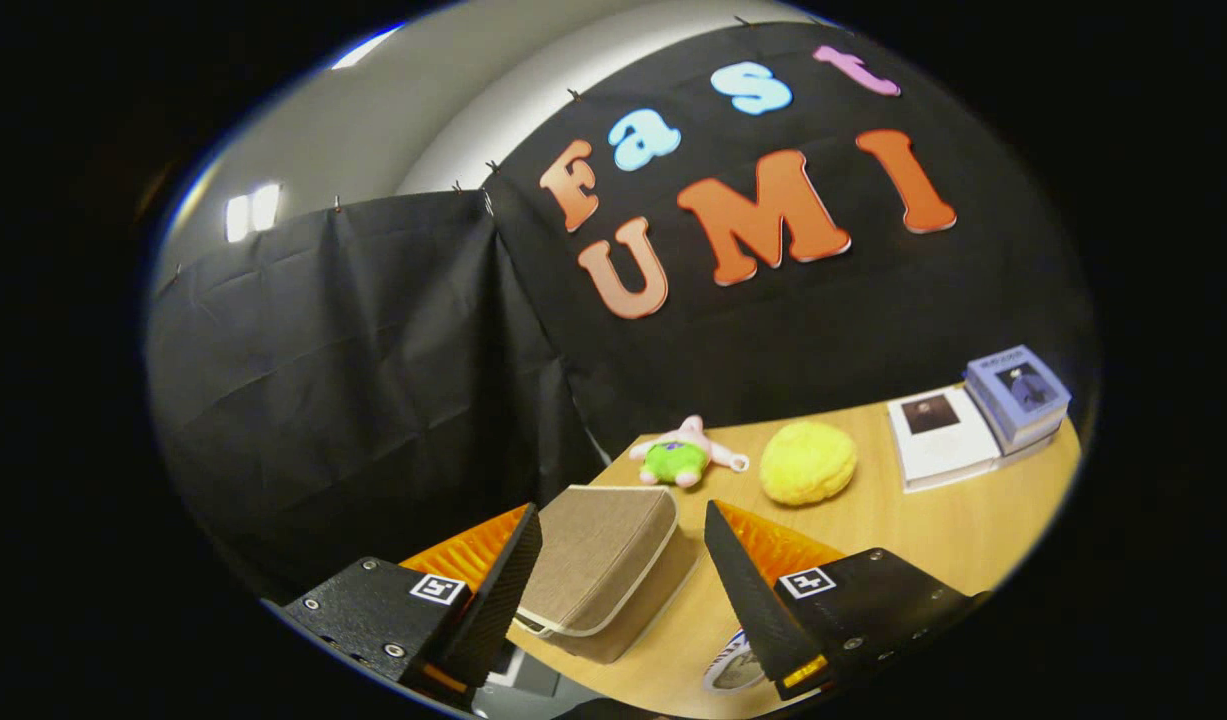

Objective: Open the storage box then place both shoes into the box .Put the left shoe in first, then the right shoe, with the right side of both shoes facing outward in a uniform manner.

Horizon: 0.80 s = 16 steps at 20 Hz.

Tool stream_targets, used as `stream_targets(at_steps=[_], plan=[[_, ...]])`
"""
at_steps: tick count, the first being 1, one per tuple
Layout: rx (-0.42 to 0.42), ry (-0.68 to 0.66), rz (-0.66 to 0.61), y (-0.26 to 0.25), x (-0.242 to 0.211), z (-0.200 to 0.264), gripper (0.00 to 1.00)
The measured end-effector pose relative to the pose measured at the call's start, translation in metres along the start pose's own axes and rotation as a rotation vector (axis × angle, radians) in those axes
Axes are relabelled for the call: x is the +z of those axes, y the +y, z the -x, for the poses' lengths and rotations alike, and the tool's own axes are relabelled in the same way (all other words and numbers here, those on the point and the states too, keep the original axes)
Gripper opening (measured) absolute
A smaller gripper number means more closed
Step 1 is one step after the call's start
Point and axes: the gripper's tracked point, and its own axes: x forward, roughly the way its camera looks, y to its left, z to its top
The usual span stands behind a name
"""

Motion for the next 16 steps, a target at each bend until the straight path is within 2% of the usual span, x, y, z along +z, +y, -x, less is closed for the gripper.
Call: stream_targets(at_steps=[4,7,11,16], plan=[[0.101,0.186,-0.182,0.007,-0.051,-0.037,0.98],[0.136,0.275,-0.304,0.006,-0.082,-0.059,0.97],[0.174,0.317,-0.426,0.007,-0.105,-0.083,0.97],[0.203,0.33,-0.511,0.002,-0.124,-0.102,0.97]])
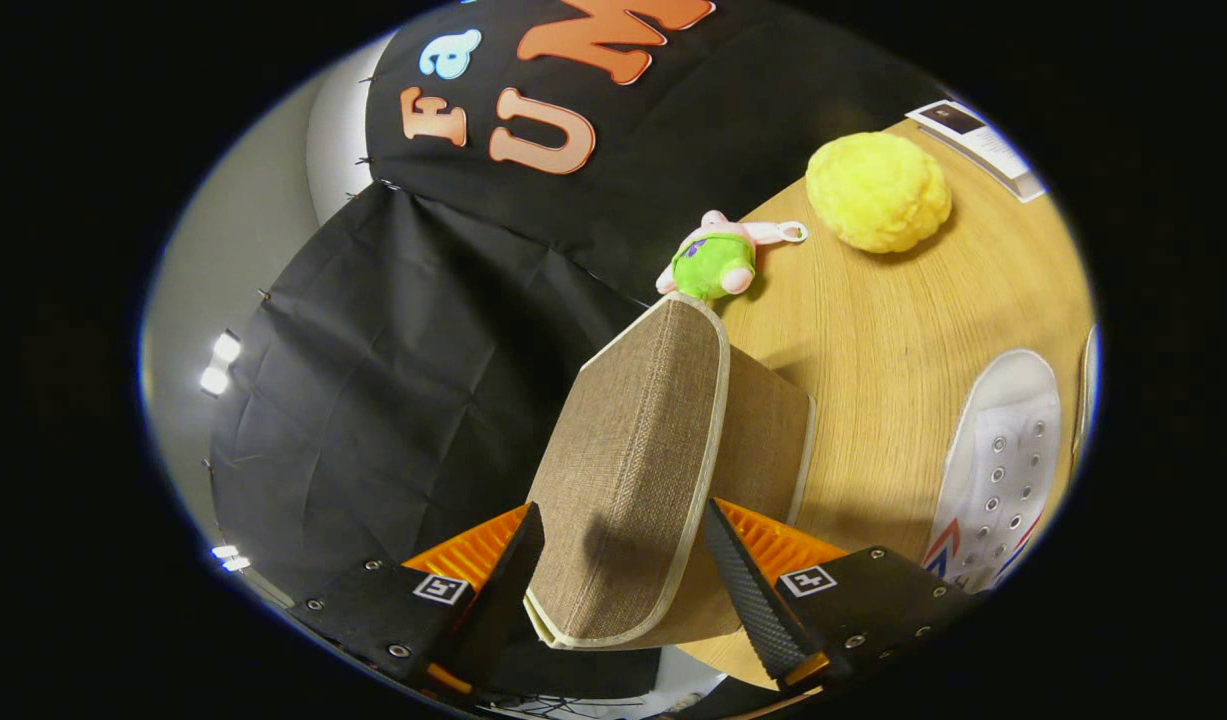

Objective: Open the storage box then place both shoes into the box .Put the left shoe in first, then the right shoe, with the right side of both shoes facing outward in a uniform manner.

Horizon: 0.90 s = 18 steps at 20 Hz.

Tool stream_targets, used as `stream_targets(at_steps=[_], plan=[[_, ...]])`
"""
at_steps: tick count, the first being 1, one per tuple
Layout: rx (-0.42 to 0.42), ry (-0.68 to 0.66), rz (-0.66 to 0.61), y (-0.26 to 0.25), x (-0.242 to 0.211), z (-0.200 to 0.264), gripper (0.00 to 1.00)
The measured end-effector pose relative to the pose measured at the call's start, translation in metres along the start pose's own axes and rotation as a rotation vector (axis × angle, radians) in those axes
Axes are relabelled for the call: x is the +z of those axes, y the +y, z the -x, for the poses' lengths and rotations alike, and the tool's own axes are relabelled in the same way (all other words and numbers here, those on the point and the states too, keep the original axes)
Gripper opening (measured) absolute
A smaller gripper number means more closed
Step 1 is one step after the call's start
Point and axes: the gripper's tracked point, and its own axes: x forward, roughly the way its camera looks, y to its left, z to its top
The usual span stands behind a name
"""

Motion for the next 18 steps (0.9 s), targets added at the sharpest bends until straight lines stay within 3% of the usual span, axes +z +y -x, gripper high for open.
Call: stream_targets(at_steps=[6,11,14,18], plan=[[0.087,0.043,-0.158,-0.006,-0.018,-0.021,0.97],[0.192,-0.001,-0.2,0.008,-0.006,-0.009,0.94],[0.198,-0.04,-0.202,0.006,0.003,-0.001,0.87],[0.259,-0.107,-0.225,0.02,0.025,0.013,0.68]])
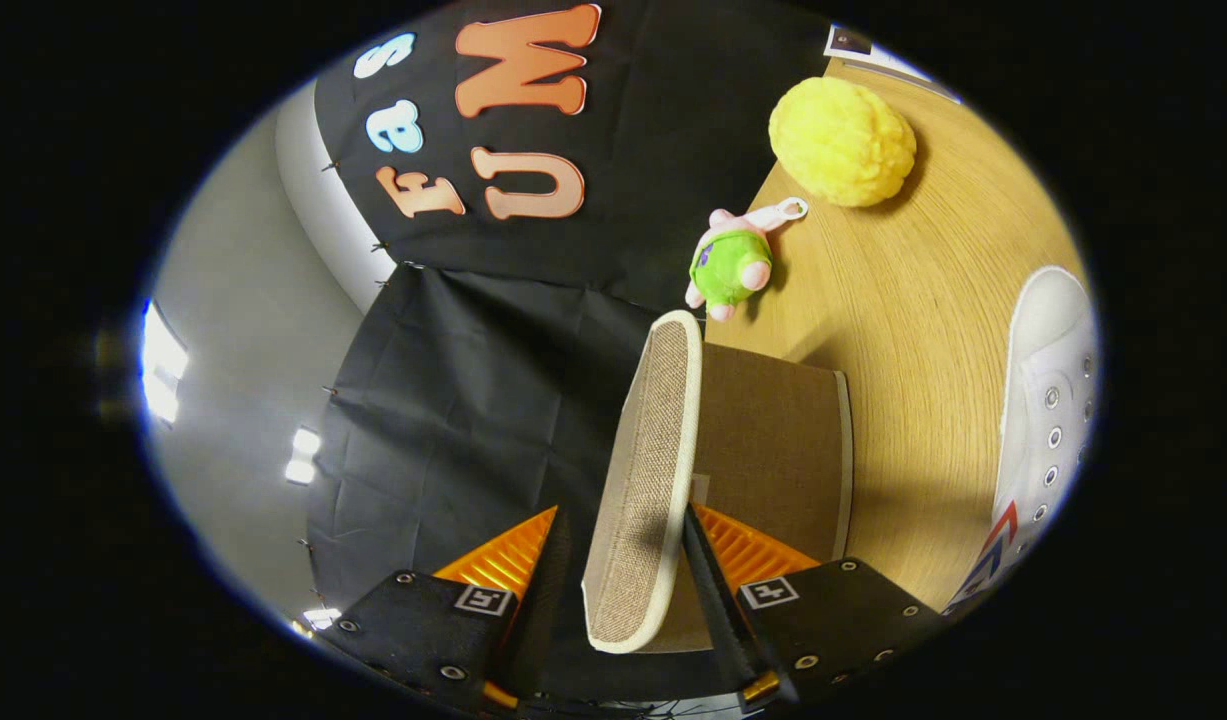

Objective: Open the storage box then place both shoes into the box .Put the left shoe in first, then the right shoe, with the right side of both shoes facing outward in a uniform manner.

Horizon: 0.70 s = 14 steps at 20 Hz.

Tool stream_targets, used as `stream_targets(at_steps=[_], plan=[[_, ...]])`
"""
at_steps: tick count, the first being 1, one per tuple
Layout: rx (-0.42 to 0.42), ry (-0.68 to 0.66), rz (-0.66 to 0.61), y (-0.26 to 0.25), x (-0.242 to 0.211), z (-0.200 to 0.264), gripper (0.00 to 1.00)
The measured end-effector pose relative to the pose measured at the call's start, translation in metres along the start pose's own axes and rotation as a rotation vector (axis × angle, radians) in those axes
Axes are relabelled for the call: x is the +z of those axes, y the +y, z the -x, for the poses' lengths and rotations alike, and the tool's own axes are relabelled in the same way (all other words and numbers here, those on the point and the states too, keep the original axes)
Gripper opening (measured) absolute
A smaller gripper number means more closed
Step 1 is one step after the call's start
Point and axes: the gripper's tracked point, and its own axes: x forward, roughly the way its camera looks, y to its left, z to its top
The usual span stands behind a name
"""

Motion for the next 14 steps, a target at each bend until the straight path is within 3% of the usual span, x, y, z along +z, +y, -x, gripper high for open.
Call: stream_targets(at_steps=[3,6,10,13,14], plan=[[0.025,-0.018,0.036,0.014,0.002,0.002,0.45],[-0.043,0.001,0.088,0.003,-0.003,-0.006,0.39],[-0.118,0.016,0.064,-0.016,-0.008,-0.01,0.34],[-0.113,-0.004,0.013,-0.006,-0.004,-0.008,0.17],[-0.123,-0.022,-0.003,-0.003,0.002,-0.007,0.16]])
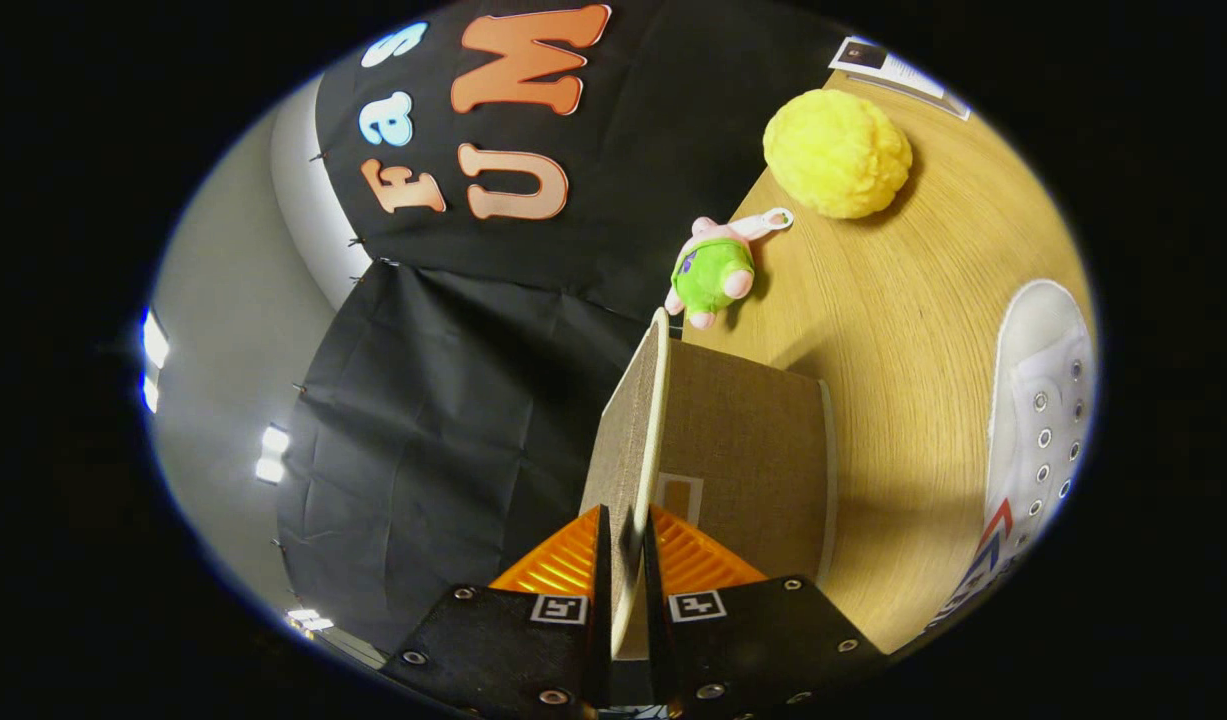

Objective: Open the storage box then place both shoes into the box .Put the left shoe in first, then the right shoe, with the right side of both shoes facing outward in a uniform manner.

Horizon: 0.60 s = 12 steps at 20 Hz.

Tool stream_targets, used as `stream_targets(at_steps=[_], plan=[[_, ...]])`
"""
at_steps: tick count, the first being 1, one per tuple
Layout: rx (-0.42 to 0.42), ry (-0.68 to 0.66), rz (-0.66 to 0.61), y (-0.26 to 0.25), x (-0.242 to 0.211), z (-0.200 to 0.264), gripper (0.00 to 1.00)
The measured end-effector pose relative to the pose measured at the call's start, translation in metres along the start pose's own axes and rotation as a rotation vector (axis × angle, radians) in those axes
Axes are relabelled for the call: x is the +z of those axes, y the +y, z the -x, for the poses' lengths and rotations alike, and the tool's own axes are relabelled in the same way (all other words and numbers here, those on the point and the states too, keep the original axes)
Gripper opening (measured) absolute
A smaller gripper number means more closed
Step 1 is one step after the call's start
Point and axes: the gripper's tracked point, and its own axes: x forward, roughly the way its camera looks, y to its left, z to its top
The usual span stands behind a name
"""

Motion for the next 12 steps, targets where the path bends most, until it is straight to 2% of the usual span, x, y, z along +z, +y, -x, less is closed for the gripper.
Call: stream_targets(at_steps=[2,6,8,12], plan=[[-0.009,-0.047,0.019,0.015,0.012,0.003,0.15],[0.031,-0.049,0.107,0.058,0.006,0.003,0.15],[-0.007,-0.03,0.158,0.055,0.0,-0.005,0.15],[-0.083,0.008,0.147,0.038,-0.007,-0.019,0.15]])
